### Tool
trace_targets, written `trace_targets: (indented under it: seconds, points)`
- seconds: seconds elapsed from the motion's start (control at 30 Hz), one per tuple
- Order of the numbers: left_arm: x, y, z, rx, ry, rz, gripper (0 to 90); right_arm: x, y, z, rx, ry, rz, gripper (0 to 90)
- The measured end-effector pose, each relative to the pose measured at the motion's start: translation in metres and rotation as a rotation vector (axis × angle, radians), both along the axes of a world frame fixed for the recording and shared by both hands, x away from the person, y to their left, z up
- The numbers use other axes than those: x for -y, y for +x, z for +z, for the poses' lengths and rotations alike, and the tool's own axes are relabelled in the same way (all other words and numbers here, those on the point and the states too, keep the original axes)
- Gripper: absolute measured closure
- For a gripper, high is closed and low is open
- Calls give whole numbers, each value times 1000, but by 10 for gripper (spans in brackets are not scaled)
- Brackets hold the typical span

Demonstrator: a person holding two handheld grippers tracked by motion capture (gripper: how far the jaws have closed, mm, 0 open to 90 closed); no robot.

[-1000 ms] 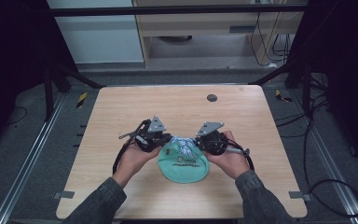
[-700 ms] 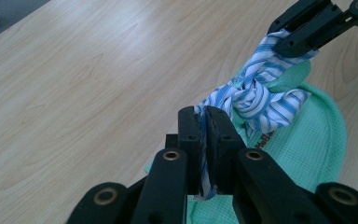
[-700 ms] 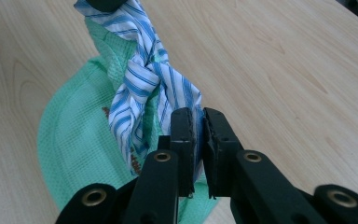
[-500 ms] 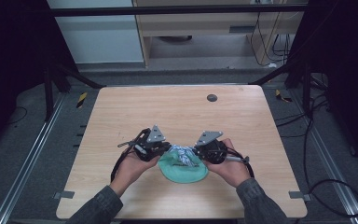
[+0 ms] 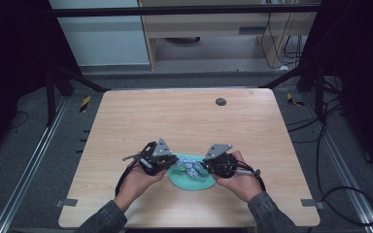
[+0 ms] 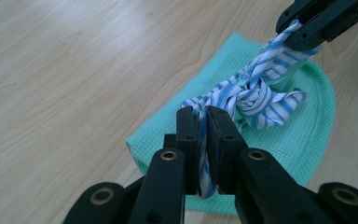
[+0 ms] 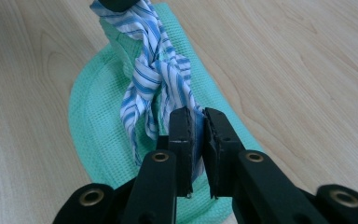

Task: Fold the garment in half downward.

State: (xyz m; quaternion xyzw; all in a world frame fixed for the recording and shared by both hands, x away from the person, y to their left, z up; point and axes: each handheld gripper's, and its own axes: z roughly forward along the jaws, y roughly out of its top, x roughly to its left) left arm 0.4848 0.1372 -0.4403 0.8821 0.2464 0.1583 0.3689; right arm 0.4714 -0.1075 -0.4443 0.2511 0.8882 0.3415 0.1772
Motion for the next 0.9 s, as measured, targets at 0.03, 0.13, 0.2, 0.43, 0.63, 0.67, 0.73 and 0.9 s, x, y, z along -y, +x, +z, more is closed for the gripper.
trace_targets:
  seconds: [0.03, 0.13, 0.2, 0.43, 0.63, 0.67, 0.73, 0.9]
  points:
    - [-1, -1, -2, -3, 0, 0, 836, 0, -1, -1, -1, 3, 2, 819]
    - [-2, -4, -6, -8, 2, -1, 831, 0, -3, -3, -5, 4, 10, 816]
    - [-2, -6, -8, -10, 2, -3, 830, 0, -5, -4, -8, 4, 9, 816]
    - [-5, -13, -15, -13, 2, -11, 802, 1, -11, -8, -13, 6, 14, 808]
    - [-7, -19, -20, 0, 7, 13, 583, 1, -14, -10, -17, 6, 20, 802]
    - [-8, -19, -20, -1, 9, 9, 558, 1, -14, -10, -18, 6, 21, 800]
    - [-9, -19, -22, 1, 6, 10, 515, 1, -15, -10, -16, 5, 21, 796]
    - [-7, -18, -25, -18, 9, -14, 465, 1, -17, -11, -18, 1, 26, 777]
